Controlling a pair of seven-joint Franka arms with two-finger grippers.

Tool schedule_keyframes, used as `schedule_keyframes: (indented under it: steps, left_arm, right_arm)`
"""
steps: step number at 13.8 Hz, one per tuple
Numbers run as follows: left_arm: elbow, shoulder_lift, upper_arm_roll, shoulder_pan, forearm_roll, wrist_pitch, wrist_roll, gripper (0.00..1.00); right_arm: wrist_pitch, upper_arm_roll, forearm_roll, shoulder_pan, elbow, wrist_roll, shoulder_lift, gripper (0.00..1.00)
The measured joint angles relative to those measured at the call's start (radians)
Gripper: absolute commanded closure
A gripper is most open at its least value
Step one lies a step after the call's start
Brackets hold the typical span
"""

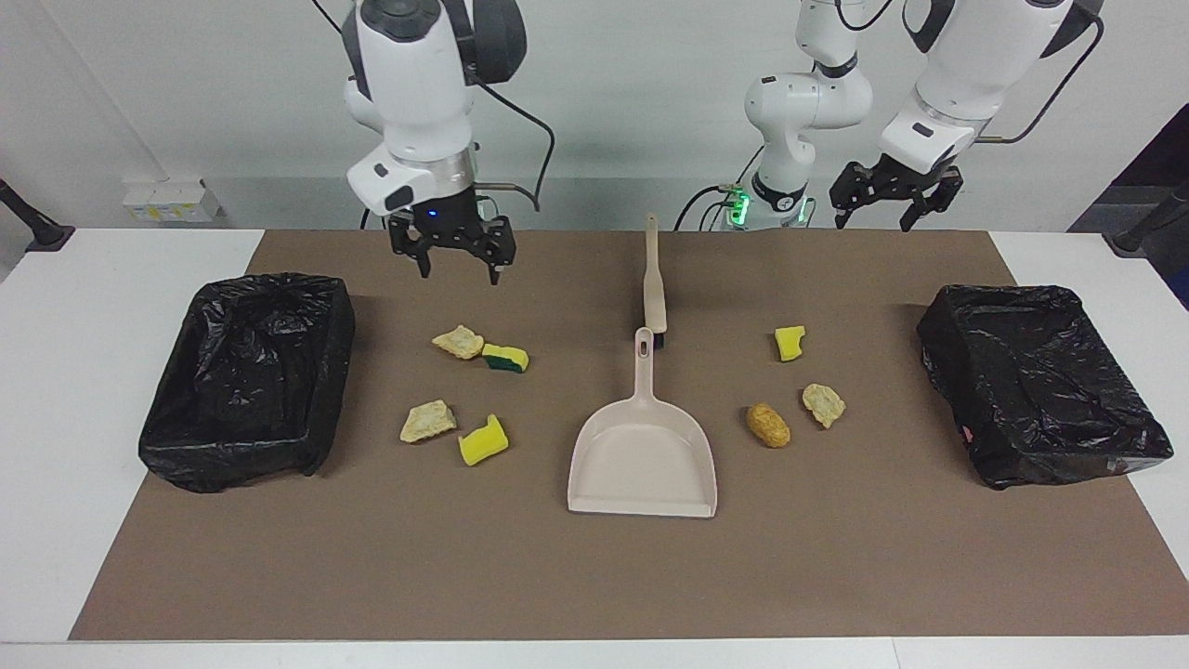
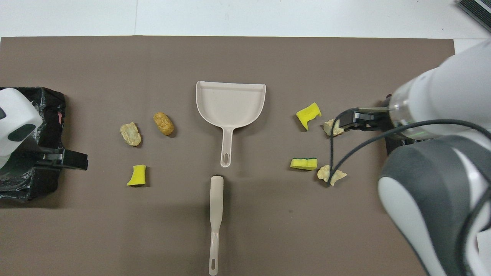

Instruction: Sweep and dump trash in bin

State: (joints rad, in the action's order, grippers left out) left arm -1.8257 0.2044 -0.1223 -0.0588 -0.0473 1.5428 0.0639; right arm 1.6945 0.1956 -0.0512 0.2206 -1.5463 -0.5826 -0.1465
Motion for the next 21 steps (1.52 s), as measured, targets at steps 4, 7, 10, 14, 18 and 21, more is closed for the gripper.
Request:
schedule_keyframes:
  steps: [4,7,10,14,18,21]
  left_arm:
    - [-0.085,0.043,-0.001,-0.129,-0.023,0.018,0.112,0.0]
    - [-0.226,0.121,-0.006,-0.246,-0.035,0.047,0.156,0.0]
    - [-0.408,0.27,-0.005,-0.316,-0.079,0.06,0.158,0.0]
    - [-0.597,0.437,-0.005,-0.385,-0.12,0.1,0.17,0.0]
    - [-0.648,0.47,-0.004,-0.394,-0.123,0.112,0.17,0.0]
    - [-0.667,0.468,-0.003,-0.406,-0.145,0.162,0.17,0.0]
  right_arm:
    - [0.064,-0.001,-0.029,0.161,0.142,-0.182,-0.196,0.0]
    - [0.125,-0.004,-0.032,0.233,0.219,-0.265,-0.32,0.0]
    - [0.156,-0.005,-0.09,0.318,0.243,-0.337,-0.399,0.0]
    - [0.267,-0.011,-0.097,0.331,0.203,-0.36,-0.429,0.0]
    - [0.381,-0.015,-0.098,0.291,0.136,-0.359,-0.448,0.23]
    - [0.395,-0.013,-0.098,0.292,0.117,-0.359,-0.456,0.33]
